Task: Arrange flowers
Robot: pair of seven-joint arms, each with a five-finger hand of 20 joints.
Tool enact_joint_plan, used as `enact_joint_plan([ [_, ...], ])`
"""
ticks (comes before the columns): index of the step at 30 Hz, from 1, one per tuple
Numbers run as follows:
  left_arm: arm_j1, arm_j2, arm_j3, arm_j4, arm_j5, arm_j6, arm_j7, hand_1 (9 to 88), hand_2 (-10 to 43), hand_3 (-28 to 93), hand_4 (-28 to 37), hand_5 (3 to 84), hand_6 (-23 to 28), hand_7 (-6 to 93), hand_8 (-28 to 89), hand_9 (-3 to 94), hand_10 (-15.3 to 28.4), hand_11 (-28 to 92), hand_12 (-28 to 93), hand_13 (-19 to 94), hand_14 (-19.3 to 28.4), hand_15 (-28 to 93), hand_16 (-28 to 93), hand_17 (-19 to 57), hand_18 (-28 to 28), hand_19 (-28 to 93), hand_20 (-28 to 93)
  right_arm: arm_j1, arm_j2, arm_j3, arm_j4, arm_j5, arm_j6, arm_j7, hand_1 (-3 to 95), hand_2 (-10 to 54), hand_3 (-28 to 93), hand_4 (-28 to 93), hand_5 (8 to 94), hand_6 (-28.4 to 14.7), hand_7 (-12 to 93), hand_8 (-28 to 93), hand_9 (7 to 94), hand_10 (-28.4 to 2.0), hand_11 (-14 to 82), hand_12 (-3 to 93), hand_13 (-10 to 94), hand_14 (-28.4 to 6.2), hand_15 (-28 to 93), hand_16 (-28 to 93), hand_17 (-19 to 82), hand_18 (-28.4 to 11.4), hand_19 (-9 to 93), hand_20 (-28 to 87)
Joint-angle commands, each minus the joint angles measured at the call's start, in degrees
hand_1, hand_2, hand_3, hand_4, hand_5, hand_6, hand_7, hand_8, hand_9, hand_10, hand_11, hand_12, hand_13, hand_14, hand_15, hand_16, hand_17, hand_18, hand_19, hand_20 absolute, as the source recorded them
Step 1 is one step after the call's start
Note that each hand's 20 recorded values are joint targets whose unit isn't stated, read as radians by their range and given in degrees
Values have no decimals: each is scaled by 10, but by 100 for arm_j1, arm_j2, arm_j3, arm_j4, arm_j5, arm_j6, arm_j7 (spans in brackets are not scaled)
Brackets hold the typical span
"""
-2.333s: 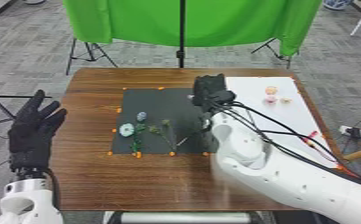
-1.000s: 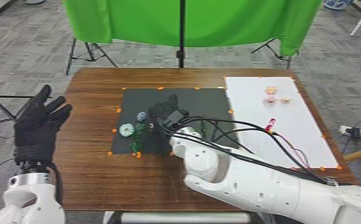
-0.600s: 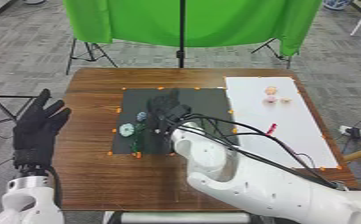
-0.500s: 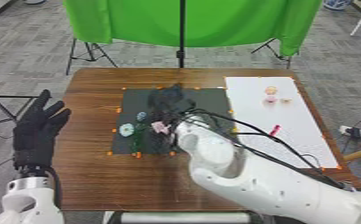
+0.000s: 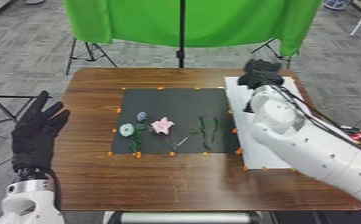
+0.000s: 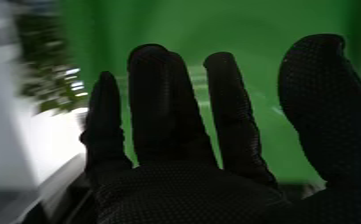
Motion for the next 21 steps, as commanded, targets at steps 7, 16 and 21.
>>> enact_joint_plan([
  [7,-58,-94,15,13,44,4,-60,219,67,825,-283,341,68,77,-82,319,186,240,103,197,259,552,-110,-103,255,515,65,-65,-60,167,536,178,-757,255,344,-95,838,-283,509,22,193,-153,480,-169,227,148,441,-147,745,104,89,-246,689,314],
  [16,-149,-134,24,44,99,-49,-133,220,67,825,-283,341,68,78,-83,320,186,240,103,196,259,553,-110,-103,255,515,64,-339,-230,424,743,313,-1299,497,352,-95,841,-283,522,30,199,-158,505,-161,227,151,451,-147,742,104,83,-246,686,315],
  [21,-158,-153,24,52,100,-53,-158,219,67,826,-283,341,67,79,-83,319,185,240,102,197,259,553,-110,-103,255,515,64,-451,-328,515,864,414,-1355,661,359,-95,842,-283,538,33,204,-159,532,-163,230,151,474,-148,736,104,89,-245,691,319],
])
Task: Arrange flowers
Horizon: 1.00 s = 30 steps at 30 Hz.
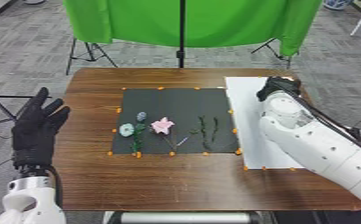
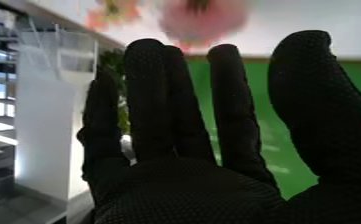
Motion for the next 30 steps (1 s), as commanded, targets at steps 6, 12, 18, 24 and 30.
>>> enact_joint_plan([
  [6,-5,-107,-6,45,73,-67,-117,219,65,827,-283,341,67,79,-83,319,185,239,102,196,260,553,-110,-103,255,515,64,-153,-93,-443,370,-521,1014,320,521,-95,736,-282,672,34,229,-87,744,-98,152,247,665,-43,627,265,225,-211,768,315],
  [12,3,-128,-4,73,64,-86,-130,220,66,826,-283,340,67,78,-83,319,185,239,102,197,259,553,-110,-103,255,515,64,-87,18,-760,355,-904,1886,237,608,-95,647,-283,846,32,230,-5,927,-33,115,348,825,-22,610,244,355,-172,817,299],
  [18,71,-177,-42,75,55,-116,-164,220,67,824,-283,341,68,78,-83,319,185,240,102,196,260,553,-110,-103,255,515,64,-81,101,-566,-424,-832,2144,-232,599,-95,678,-283,862,24,213,6,936,-38,125,345,837,-20,608,238,360,-171,819,302],
  [24,74,-277,-51,79,159,-170,-306,220,67,824,-283,341,68,77,-83,319,186,239,102,196,260,553,-110,-103,255,515,64,-261,82,-629,-1484,-450,2020,-1011,589,-95,700,-283,861,19,210,16,937,-44,130,354,828,-29,623,244,345,-175,820,309],
  [30,13,-321,-72,86,238,-233,-410,219,68,823,-283,341,68,78,-82,319,186,238,102,196,259,553,-110,-103,255,515,64,-487,-129,-874,-2069,-432,1520,-1486,581,-95,709,-283,851,18,216,18,928,-54,137,385,791,-33,647,260,316,-171,811,309],
])
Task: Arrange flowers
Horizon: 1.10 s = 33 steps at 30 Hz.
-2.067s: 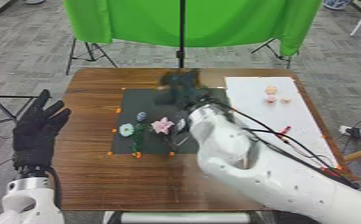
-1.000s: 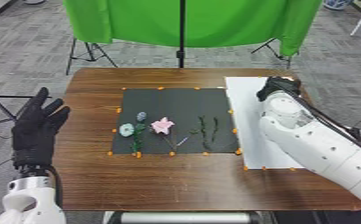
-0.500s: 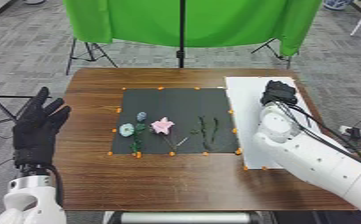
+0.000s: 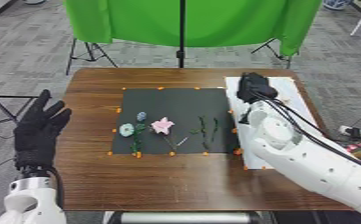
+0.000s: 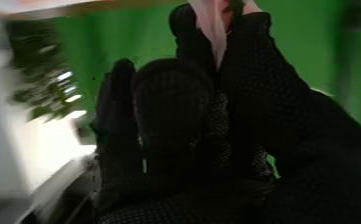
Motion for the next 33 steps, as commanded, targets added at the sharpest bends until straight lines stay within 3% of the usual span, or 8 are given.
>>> enact_joint_plan([
  [1,3,-133,-21,56,149,-131,-215,219,68,824,-283,341,68,78,-82,319,186,238,102,196,259,553,-110,-103,255,515,64,-277,-446,-316,-739,-66,-570,-480,578,-95,709,-283,849,19,217,17,926,-56,145,391,790,-33,648,261,314,-172,811,309],
  [10,-85,-194,41,128,187,-162,-335,219,68,824,-283,341,68,78,-83,319,186,240,103,196,260,553,-110,-103,255,516,64,-360,-690,-675,-794,-245,-782,-665,569,-95,712,-283,838,25,223,6,917,-59,168,400,761,-42,674,272,286,-178,813,313],
  [19,-60,-86,55,105,128,-101,-179,219,68,824,-283,341,68,78,-83,319,185,240,102,196,260,554,-110,-103,256,517,63,-68,-879,-1027,-619,-607,-616,-656,559,-95,705,-283,829,30,222,-6,907,-60,188,402,738,-52,697,258,267,-183,813,318],
  [26,-57,-92,61,93,121,-91,-163,219,68,824,-283,341,68,78,-83,319,186,238,102,196,260,555,-110,-103,256,517,63,114,-839,-1285,-646,-1017,-341,-381,549,-95,707,-283,822,32,215,-10,896,-63,205,402,733,-56,707,243,259,-189,816,323],
  [29,-61,-38,75,96,89,-79,-141,219,68,824,-283,341,68,78,-83,319,186,239,102,196,260,555,-111,-103,256,517,62,200,-825,-1370,-643,-1212,-224,-360,546,-95,710,-283,831,28,204,-2,891,-67,229,389,733,-62,720,220,259,-195,820,326],
  [33,-70,-45,87,94,87,-76,-131,220,68,824,-283,341,68,78,-83,319,186,240,102,196,260,554,-111,-103,256,517,62,204,-889,-1346,-665,-1125,-482,-367,545,-95,711,-283,835,26,202,-1,891,-71,244,388,736,-64,724,216,259,-198,824,328],
])
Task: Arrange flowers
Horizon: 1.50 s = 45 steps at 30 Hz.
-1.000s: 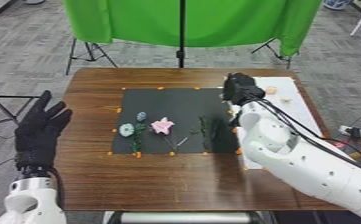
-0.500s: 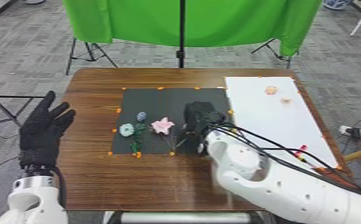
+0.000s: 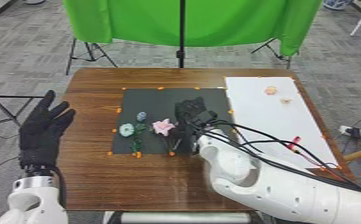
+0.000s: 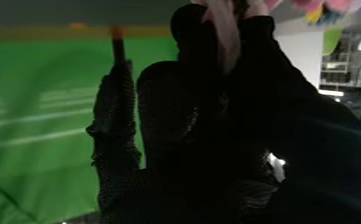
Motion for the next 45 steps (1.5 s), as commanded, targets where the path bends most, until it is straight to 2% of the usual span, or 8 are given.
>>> enact_joint_plan([
  [1,32,19,43,15,-23,3,14,220,68,824,-283,341,68,78,-83,320,186,239,102,196,260,554,-111,-103,256,517,62,99,-75,64,-57,-23,-219,19,542,-95,710,-283,832,24,197,-2,887,-72,256,381,733,-66,727,216,258,-199,825,328],
  [9,-7,9,24,30,-13,16,9,220,68,824,-283,341,68,78,-83,320,185,241,102,196,260,552,-111,-103,255,517,62,-30,-66,181,-103,-180,-805,-146,448,-95,736,-283,753,13,165,-32,815,-96,371,299,689,-86,758,212,220,-213,813,347],
  [14,34,-7,18,17,-20,16,-11,221,68,824,-283,342,68,78,-83,320,186,240,101,196,260,553,-110,-103,255,517,62,-28,-53,203,-154,-309,-703,-167,390,-95,759,-283,718,12,162,-124,785,-114,446,227,676,-95,770,213,207,-220,804,368],
  [24,31,-44,12,26,11,-7,-27,222,69,826,-283,342,69,78,-83,320,187,240,102,196,259,553,-110,-103,255,516,62,99,108,352,-400,-228,-436,-35,345,-95,713,-283,684,-1,157,-129,769,-126,485,221,668,-105,789,216,197,-229,802,385],
  [31,38,-36,57,30,-27,6,47,221,70,825,-283,341,68,77,-83,320,187,240,102,196,259,553,-110,-103,255,516,63,258,527,841,-446,301,117,221,318,-95,710,-283,679,-5,155,-128,758,-131,477,214,657,-111,785,213,195,-231,796,388],
  [37,63,-59,37,21,0,9,1,220,69,825,-283,341,68,78,-83,319,186,240,103,196,259,554,-110,-103,255,517,63,753,1149,1159,366,830,357,589,295,-95,745,-283,614,-11,159,-130,667,-149,353,167,583,-125,733,168,166,-232,749,359],
  [39,98,-22,45,13,-28,21,43,221,70,824,-283,341,68,78,-83,319,186,240,102,196,259,554,-110,-103,255,517,63,892,1336,1197,692,955,406,702,294,-95,752,-283,600,-8,163,-133,645,-153,332,163,568,-129,727,158,159,-231,737,350],
  [45,148,6,53,-4,-56,47,112,220,69,825,-283,341,68,78,-83,319,186,239,102,195,260,554,-111,-104,255,517,63,1226,1548,1274,1508,1487,68,1062,288,-95,774,-283,553,-11,172,-141,558,-163,275,150,499,-143,724,130,134,-230,721,333],
])
